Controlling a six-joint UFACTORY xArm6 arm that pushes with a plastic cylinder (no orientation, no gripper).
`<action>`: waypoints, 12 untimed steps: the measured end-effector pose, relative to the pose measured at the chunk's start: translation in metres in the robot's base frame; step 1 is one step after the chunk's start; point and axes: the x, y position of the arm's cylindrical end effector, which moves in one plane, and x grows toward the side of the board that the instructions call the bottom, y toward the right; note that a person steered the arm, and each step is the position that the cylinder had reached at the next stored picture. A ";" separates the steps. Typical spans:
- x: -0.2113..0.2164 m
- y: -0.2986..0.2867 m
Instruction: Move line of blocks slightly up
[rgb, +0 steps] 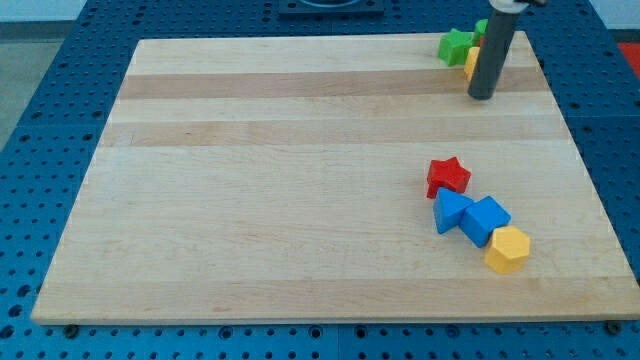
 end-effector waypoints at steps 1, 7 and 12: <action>0.043 0.003; 0.265 -0.033; 0.241 -0.027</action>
